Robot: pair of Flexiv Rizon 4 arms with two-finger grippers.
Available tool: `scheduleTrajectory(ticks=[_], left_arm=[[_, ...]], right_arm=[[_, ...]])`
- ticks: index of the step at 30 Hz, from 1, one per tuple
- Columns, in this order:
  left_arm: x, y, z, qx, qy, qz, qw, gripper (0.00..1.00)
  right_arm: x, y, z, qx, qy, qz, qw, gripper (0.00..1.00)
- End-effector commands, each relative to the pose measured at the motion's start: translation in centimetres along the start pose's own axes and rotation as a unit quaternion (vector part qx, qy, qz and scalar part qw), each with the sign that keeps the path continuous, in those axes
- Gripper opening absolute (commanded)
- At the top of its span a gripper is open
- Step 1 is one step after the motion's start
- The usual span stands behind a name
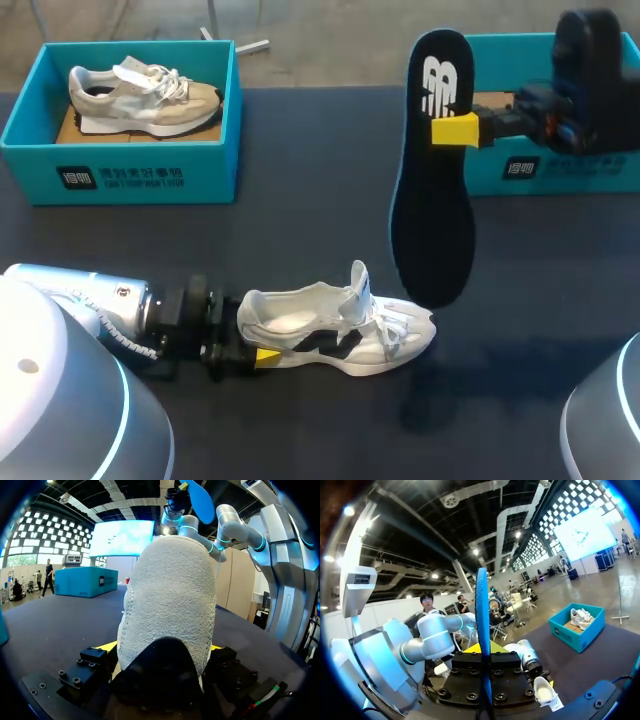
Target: Take the shoe out of the shoebox, open the shoe tongue, remove and reinsert the insole, then place the shoe into the shoebox
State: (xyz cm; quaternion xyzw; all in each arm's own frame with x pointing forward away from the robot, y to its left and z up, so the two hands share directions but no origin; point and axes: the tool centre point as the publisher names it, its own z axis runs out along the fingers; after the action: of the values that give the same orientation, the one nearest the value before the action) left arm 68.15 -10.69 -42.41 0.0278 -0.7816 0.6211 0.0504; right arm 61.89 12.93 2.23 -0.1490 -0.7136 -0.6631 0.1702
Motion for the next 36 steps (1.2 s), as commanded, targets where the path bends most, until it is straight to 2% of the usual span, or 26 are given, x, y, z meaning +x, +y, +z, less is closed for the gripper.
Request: scheduleTrajectory(ticks=[1, 17, 18, 20, 21, 22, 30, 36], left_arm=[[0.0, 0.2, 0.1, -0.001, 0.000, 0.000, 1.000, 0.00], [-0.5, 0.0, 0.0, -0.003, 0.002, 0.006, 1.000, 0.02], [-0.5, 0.1, -0.1, -0.004, 0.004, 0.005, 1.000, 0.18], [-0.7, 0.3, -0.3, -0.006, 0.005, 0.004, 1.000, 0.41], [-0.8, 0.4, -0.4, -0.007, 0.004, 0.002, 1.000, 0.74], [-0.9, 0.4, -0.5, -0.007, 0.004, 0.001, 1.000, 1.00], [-1.2, 0.1, -0.8, -0.015, 0.012, 0.006, 1.000, 1.00], [-1.5, -0.2, -0.8, -0.046, 0.015, 0.013, 0.999, 1.00]], right_arm=[[0.4, -0.4, 0.0, -0.003, -0.009, 0.001, 1.000, 0.00], [0.4, -0.4, 0.0, -0.003, -0.009, 0.001, 1.000, 0.00], [0.4, -0.4, 0.0, -0.003, -0.009, 0.001, 1.000, 0.00], [0.4, -0.4, 0.0, -0.003, -0.009, 0.001, 1.000, 0.00], [0.4, -0.4, 0.0, -0.003, -0.009, 0.001, 1.000, 0.00], [0.4, -0.4, 0.0, -0.003, -0.009, 0.001, 1.000, 0.00], [0.4, -0.4, 0.0, -0.003, -0.009, 0.001, 1.000, 0.00], [0.4, -0.4, 0.0, -0.003, -0.009, 0.001, 1.000, 0.00]])
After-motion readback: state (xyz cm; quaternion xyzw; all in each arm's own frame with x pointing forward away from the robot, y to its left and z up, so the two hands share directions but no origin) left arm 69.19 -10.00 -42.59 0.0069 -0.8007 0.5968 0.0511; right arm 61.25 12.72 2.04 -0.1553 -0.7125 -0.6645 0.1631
